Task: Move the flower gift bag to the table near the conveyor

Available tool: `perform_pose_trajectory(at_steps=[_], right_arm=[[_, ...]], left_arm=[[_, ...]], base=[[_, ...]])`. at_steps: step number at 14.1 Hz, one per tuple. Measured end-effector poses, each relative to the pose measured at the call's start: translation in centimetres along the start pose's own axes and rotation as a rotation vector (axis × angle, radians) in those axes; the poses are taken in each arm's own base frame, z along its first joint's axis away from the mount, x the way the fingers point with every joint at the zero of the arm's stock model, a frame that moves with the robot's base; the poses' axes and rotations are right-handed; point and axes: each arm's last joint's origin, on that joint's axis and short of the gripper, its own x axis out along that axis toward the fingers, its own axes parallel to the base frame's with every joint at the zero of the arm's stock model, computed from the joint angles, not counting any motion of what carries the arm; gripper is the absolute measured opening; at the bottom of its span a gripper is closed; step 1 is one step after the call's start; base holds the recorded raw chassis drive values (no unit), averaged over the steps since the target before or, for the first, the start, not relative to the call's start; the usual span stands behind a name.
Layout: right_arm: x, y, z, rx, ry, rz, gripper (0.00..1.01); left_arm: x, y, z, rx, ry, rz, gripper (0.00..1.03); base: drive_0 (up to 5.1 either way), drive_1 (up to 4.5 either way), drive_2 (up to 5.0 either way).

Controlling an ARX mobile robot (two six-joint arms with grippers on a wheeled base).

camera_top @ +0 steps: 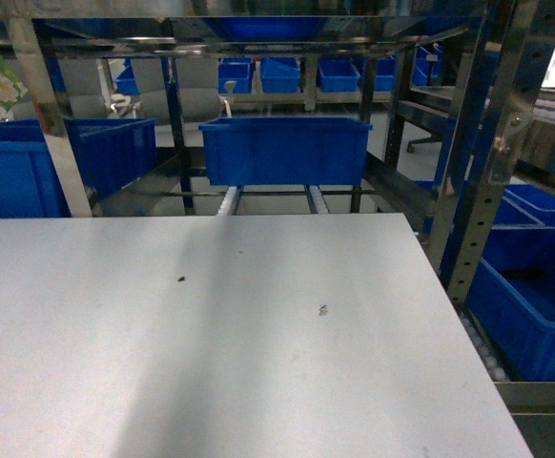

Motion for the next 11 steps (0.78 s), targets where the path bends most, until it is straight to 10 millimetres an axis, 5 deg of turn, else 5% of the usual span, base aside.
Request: perform_pose_trajectory(at_steps=[11], right_arm=[[-0.01, 0.0, 0.03, 0.0, -0.003, 0.0, 0.02]], left_arm=[[0.0, -0.02, 0.01, 0.0, -0.001, -0.001, 0.03]], base=[[-4.9, 2.94, 2.0]])
